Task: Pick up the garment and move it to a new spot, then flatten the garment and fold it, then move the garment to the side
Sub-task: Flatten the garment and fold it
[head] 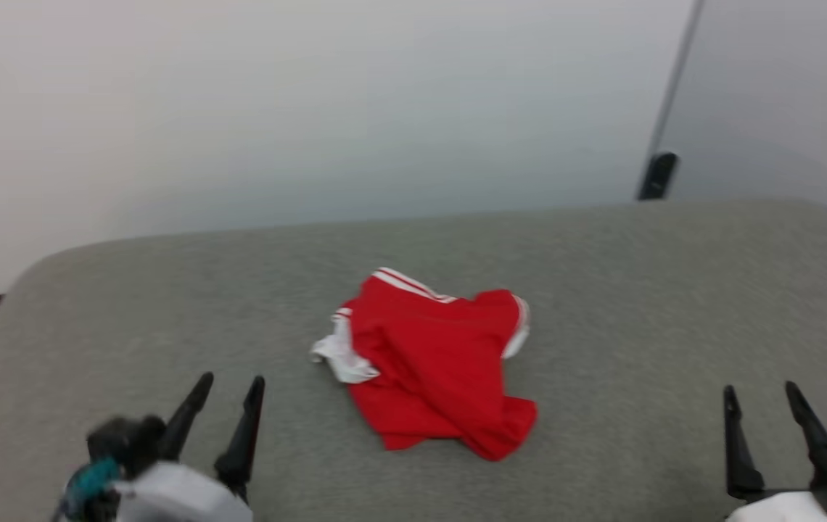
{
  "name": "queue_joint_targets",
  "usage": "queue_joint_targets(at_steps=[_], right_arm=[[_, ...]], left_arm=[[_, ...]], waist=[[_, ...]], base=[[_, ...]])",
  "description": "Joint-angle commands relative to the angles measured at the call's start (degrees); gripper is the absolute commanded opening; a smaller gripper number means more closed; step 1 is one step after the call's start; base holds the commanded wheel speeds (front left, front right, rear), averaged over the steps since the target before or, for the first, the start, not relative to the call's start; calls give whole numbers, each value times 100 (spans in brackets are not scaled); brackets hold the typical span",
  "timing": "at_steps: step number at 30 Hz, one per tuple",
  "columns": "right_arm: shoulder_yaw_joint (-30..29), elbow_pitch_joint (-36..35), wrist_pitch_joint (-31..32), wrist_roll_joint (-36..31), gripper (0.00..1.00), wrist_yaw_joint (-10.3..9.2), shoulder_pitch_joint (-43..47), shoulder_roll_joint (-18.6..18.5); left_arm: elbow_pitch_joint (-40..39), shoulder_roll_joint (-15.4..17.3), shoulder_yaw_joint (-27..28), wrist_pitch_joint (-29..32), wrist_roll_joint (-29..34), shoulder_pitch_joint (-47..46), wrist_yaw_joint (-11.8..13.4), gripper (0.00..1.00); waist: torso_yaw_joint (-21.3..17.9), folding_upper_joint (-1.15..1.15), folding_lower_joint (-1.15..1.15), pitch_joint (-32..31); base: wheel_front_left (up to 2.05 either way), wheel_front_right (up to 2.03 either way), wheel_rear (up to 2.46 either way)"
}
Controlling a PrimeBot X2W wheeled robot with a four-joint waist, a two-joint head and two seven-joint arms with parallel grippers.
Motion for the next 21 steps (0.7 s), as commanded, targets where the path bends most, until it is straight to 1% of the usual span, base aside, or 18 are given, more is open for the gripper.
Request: queue_joint_targets(at_steps=[1,2,4,7,9,10,14,17,21], right_arm=[[76,19,-23,80,100,-8,-94,1],[119,51,-23,71,100,-8,-117,1],[234,62,-23,85,100,-8,-202,-1],[349,90,-22,136,100,-8,-278,1],[428,66,-22,156,100,-8,-371,1],[466,62,-22,192,100,-8,-411,1],[578,47,-18,317,100,-8,-524,-1],[650,67,-18,395,100,-8,-593,1],[686,82,-18,456,100,-8,-653,1]], left_arm=[[62,60,-10,163,-154,-204,-24,100],[124,135,-64,386,-253,-322,-24,100],[162,302,-180,880,-647,-624,-24,100],[268,707,-447,1933,-1215,-1107,-24,100],[379,995,-527,2686,-1602,-1461,-18,100],[371,1146,-652,3034,-1687,-1633,-20,100],[487,1578,-973,4194,-2263,-2260,-19,100],[719,1784,-1191,4901,-2561,-2622,-20,100],[1134,1886,-1387,5566,-2636,-3028,-19,100]], waist=[[-547,0,0,301],[-624,0,0,342],[-773,0,0,440],[-927,0,0,572],[-1012,0,0,714],[-1052,0,0,782],[-1167,0,0,1020],[-1235,0,0,1153],[-1306,0,0,1312]], base=[[0,0,0],[0,0,0],[0,0,0],[0,0,0],[0,0,0],[0,0,0],[0,0,0],[0,0,0],[0,0,0]])
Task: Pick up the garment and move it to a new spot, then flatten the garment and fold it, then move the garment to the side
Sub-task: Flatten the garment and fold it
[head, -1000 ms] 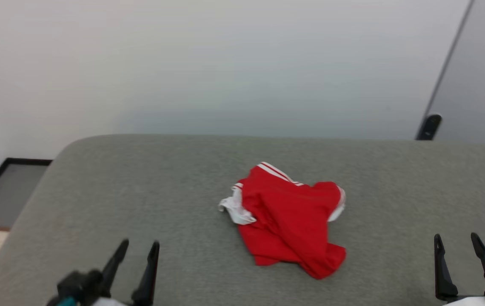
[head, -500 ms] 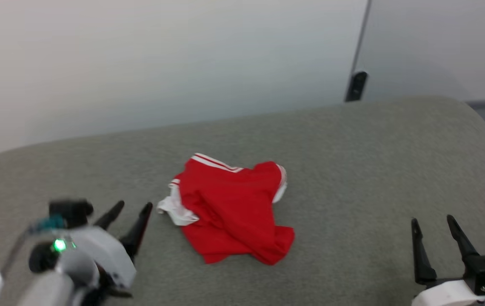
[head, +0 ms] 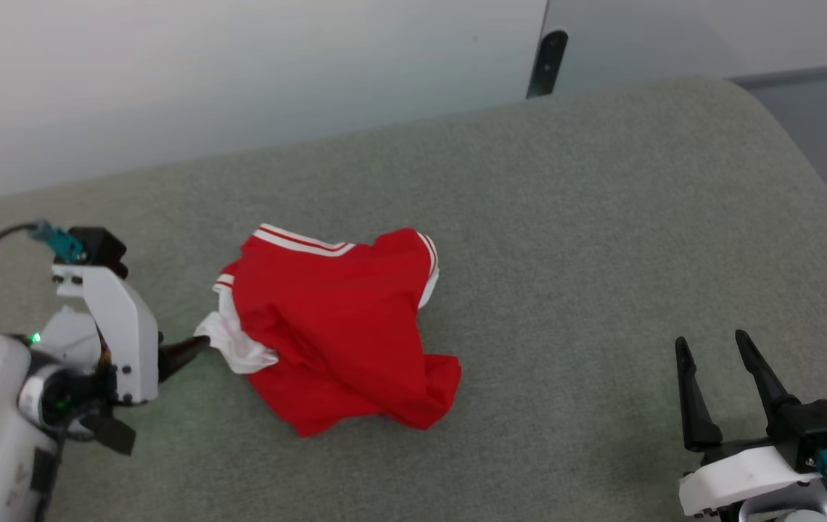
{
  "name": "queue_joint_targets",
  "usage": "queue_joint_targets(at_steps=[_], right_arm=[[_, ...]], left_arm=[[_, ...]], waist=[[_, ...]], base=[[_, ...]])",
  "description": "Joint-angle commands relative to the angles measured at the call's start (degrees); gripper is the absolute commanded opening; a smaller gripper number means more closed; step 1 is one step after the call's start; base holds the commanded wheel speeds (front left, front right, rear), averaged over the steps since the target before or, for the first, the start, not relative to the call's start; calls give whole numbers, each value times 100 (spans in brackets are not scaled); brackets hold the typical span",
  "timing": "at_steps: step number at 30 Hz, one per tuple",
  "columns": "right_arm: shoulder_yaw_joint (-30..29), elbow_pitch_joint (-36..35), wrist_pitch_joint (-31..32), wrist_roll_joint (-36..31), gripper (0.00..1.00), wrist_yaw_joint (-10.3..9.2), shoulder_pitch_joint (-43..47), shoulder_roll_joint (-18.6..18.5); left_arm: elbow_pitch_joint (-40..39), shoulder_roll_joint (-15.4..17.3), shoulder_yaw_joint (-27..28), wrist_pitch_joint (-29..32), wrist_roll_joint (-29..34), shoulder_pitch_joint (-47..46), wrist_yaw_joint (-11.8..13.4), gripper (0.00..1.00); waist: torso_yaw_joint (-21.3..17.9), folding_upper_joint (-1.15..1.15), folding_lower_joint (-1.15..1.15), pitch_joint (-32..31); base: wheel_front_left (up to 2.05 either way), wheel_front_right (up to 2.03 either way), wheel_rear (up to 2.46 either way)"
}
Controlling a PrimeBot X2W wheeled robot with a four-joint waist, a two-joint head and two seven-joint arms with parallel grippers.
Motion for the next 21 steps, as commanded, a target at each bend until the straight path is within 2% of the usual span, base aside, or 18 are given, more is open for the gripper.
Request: queue_joint_targets(at_steps=[1,18,19,20,21], right_arm=[[11,4,-11,64,100,-8,-73,1],[120,83,-11,143,100,-8,-256,0],[127,83,-11,141,100,-8,-271,1],[133,86,-11,138,100,-8,-284,0],[141,90,-11,135,100,-8,-294,1]], left_arm=[[117,7,-67,151,18,-193,-13,100],[1291,-447,-799,1595,329,-1293,314,100],[1330,-490,-827,1618,343,-1324,324,82],[1365,-529,-847,1635,348,-1352,329,49],[1401,-553,-859,1640,350,-1385,328,38]], waist=[[-171,0,0,233],[-156,0,0,513],[-146,0,0,519],[-140,0,0,525],[-138,0,0,531]], base=[[0,0,0],[0,0,0],[0,0,0],[0,0,0],[0,0,0]])
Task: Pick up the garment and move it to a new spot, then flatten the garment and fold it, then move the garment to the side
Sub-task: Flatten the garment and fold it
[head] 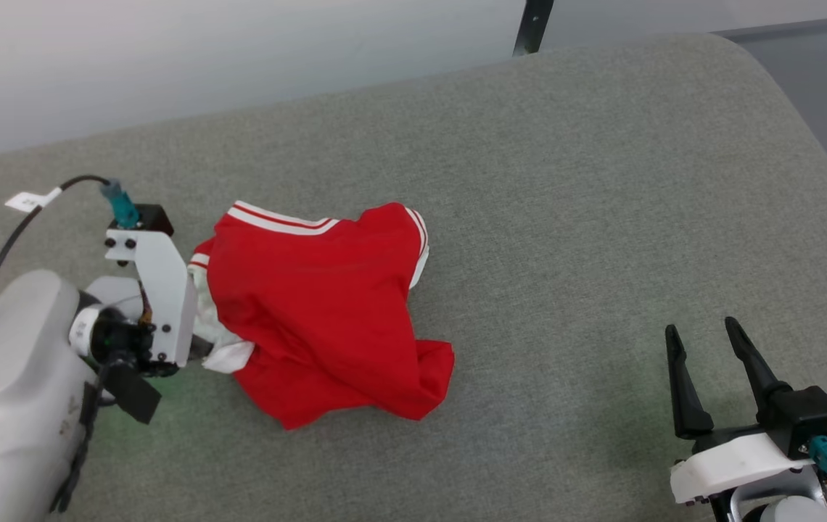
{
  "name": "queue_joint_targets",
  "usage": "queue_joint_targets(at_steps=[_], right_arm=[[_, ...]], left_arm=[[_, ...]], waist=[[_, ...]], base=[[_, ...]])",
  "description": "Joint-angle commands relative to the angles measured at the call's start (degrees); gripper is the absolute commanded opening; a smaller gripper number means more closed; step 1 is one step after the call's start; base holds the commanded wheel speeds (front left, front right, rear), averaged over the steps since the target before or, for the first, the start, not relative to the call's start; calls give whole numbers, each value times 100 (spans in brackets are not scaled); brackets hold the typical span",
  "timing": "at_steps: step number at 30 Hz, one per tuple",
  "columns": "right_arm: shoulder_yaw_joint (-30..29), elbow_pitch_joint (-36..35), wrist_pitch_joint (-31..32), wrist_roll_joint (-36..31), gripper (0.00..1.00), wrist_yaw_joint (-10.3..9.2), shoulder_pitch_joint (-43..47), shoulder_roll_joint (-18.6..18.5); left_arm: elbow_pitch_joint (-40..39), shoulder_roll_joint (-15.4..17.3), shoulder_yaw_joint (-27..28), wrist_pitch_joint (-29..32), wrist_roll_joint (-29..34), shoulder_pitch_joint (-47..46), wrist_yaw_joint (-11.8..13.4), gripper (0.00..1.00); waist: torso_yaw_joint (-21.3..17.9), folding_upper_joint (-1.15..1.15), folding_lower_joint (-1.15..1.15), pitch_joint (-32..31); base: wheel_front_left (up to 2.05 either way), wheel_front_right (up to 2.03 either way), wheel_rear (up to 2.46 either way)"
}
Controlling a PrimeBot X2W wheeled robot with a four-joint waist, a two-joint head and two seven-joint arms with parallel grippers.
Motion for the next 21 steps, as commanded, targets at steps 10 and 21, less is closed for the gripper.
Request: queue_joint_targets(at_steps=[10,21], right_arm=[[-37,47,-11,-51,100,-8,-34,-1],[-121,106,-11,-169,100,-8,-10,-3]], left_arm=[[271,42,-29,-72,149,-329,107,0],[310,540,-34,-1,337,-349,363,0]], waist=[[131,0,0,-60],[565,0,0,-271]], base=[[0,0,0],[0,0,0]])
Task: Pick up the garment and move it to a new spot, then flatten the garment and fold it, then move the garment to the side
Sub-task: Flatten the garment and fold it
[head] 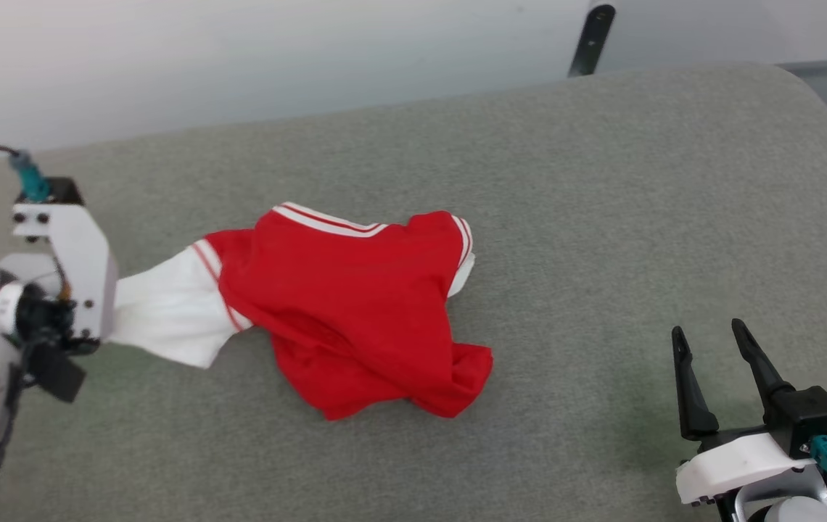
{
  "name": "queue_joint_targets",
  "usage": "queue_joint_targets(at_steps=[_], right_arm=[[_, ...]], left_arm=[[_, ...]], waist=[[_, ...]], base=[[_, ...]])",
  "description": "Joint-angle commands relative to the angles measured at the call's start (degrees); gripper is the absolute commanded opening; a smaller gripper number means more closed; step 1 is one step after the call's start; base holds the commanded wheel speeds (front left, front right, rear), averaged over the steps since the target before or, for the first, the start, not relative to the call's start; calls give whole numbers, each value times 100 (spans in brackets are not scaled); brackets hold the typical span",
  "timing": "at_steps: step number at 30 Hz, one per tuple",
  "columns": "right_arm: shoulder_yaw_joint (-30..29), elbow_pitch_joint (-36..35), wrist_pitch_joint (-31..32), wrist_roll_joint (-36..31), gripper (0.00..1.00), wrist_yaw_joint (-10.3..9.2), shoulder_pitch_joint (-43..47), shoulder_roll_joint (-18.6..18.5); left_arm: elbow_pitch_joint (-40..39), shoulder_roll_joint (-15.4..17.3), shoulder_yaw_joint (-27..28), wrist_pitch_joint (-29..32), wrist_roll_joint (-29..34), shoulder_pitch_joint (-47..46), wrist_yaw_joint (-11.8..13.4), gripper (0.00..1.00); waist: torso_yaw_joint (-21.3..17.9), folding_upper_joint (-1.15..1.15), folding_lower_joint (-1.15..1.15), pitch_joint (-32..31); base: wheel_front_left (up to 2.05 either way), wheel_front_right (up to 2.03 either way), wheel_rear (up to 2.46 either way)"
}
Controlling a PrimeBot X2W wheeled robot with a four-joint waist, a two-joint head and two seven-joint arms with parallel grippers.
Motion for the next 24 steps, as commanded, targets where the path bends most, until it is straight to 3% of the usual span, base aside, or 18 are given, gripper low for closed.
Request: queue_joint_targets(at_steps=[1,14,24], right_arm=[[-17,11,-11,-28,100,-8,33,-3],[2,23,-11,-112,100,-8,-21,-3],[26,108,-11,-127,100,-8,-115,-3]], left_arm=[[12,70,-8,30,27,106,49,0],[109,656,70,-169,24,860,391,0],[288,443,179,-483,-151,1073,502,0]], waist=[[122,0,0,-74],[371,0,0,8],[369,0,0,125]], base=[[0,0,0],[0,0,0],[0,0,0]])
